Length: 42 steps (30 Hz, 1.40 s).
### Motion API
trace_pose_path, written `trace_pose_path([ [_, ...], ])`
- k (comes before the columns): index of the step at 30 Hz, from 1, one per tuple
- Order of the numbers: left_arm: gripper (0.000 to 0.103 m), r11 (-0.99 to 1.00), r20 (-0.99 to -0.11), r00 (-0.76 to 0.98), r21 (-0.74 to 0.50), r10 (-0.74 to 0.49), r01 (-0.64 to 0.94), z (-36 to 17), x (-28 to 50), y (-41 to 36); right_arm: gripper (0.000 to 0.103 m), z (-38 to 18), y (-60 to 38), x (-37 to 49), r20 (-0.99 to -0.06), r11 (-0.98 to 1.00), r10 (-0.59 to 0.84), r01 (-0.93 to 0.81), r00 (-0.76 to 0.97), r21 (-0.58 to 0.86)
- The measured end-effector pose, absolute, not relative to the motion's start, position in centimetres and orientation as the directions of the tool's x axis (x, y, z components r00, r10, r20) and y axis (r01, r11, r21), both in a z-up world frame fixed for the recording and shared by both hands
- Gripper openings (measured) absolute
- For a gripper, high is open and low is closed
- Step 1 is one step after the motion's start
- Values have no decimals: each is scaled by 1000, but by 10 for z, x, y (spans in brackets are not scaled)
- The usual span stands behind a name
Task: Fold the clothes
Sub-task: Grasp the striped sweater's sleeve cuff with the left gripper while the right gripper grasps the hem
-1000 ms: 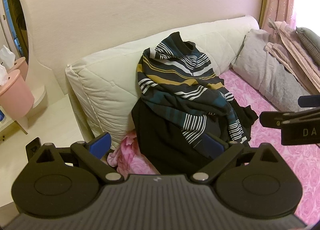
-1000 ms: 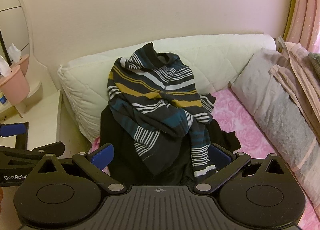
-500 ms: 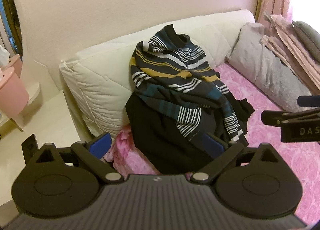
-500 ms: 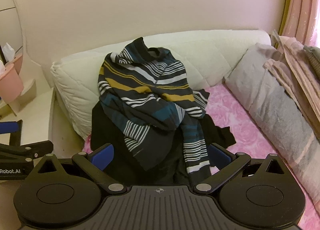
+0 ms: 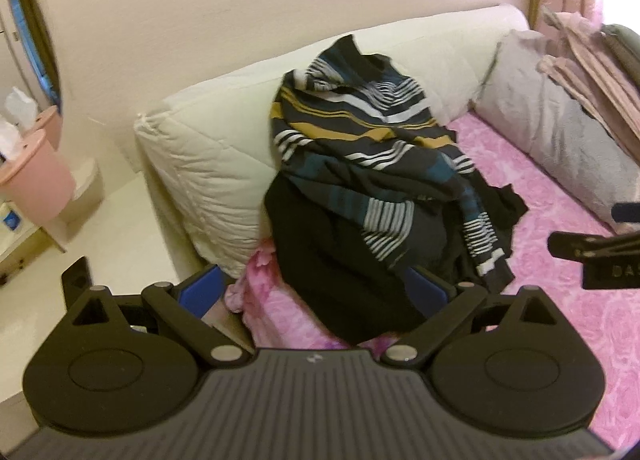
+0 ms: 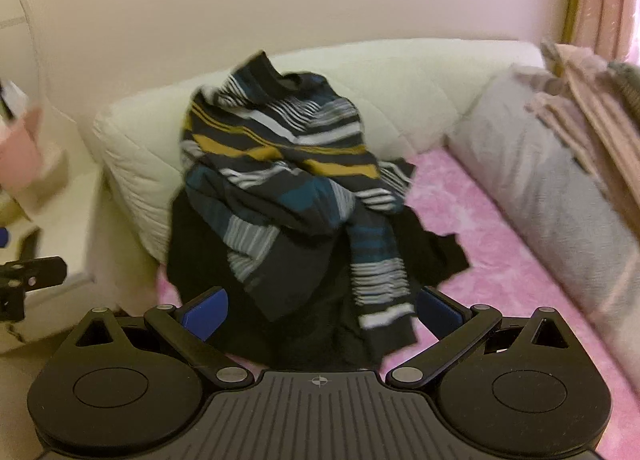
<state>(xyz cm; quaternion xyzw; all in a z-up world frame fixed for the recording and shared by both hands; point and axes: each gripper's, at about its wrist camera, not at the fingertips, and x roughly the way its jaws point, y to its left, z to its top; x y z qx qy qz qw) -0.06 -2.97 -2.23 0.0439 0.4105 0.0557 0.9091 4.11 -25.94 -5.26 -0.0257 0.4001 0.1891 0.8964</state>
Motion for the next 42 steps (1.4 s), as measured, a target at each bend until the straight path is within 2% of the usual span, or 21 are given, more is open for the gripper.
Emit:
trace_pose_path([
  [7, 96, 975, -696, 700, 224, 162, -4, -29, 33, -9, 103, -65, -264, 58, -733, 924, 340, -356, 589, 143],
  [13, 96, 940, -657, 742, 322, 137, 111, -44, 98, 13, 103, -75, -247, 94, -741, 933, 272, -356, 615, 46],
  [16, 96, 918, -669, 735, 352, 111, 182, -58, 146, 19, 103, -81, -238, 121, -735, 930, 302, -358, 608, 85],
  [24, 96, 777, -646, 763, 474, -13, 414, -96, 271, 16, 102, -108, -169, 206, -733, 890, 325, -456, 598, 23],
  [25, 95, 752, -640, 768, 498, -18, 433, -102, 284, 14, 100, -113, -161, 217, -741, 886, 318, -464, 591, 10],
  [26, 93, 736, -637, 771, 509, -27, 446, -107, 293, 13, 89, -119, -153, 228, -747, 880, 320, -475, 583, 5],
  [27, 93, 722, -633, 773, 518, -37, 459, -111, 302, 13, 83, -124, -148, 238, -752, 877, 321, -480, 576, 6],
  [34, 88, 682, -632, 766, 509, -118, 525, -122, 337, 11, 83, -151, -115, 297, -770, 851, 329, -525, 547, -9],
  [36, 76, 682, -641, 758, 501, -122, 533, -124, 344, 10, 83, -159, -107, 314, -782, 843, 329, -538, 530, -10],
  [38, 57, 685, -649, 750, 490, -125, 538, -125, 349, 10, 83, -171, -101, 327, -803, 839, 315, -543, 505, -13],
  [39, 55, 689, -651, 749, 486, -125, 538, -124, 350, 10, 83, -176, -99, 331, -814, 840, 310, -543, 491, -8],
  [40, 48, 692, -653, 747, 481, -126, 538, -124, 352, 11, 83, -179, -99, 334, -819, 841, 316, -542, 479, 8],
  [41, 36, 696, -655, 745, 477, -127, 538, -123, 353, 11, 66, -182, -99, 336, -824, 842, 322, -540, 467, 24],
  [42, 32, 699, -657, 743, 472, -128, 537, -122, 354, 11, 49, -183, -102, 335, -825, 847, 321, -530, 466, 30],
])
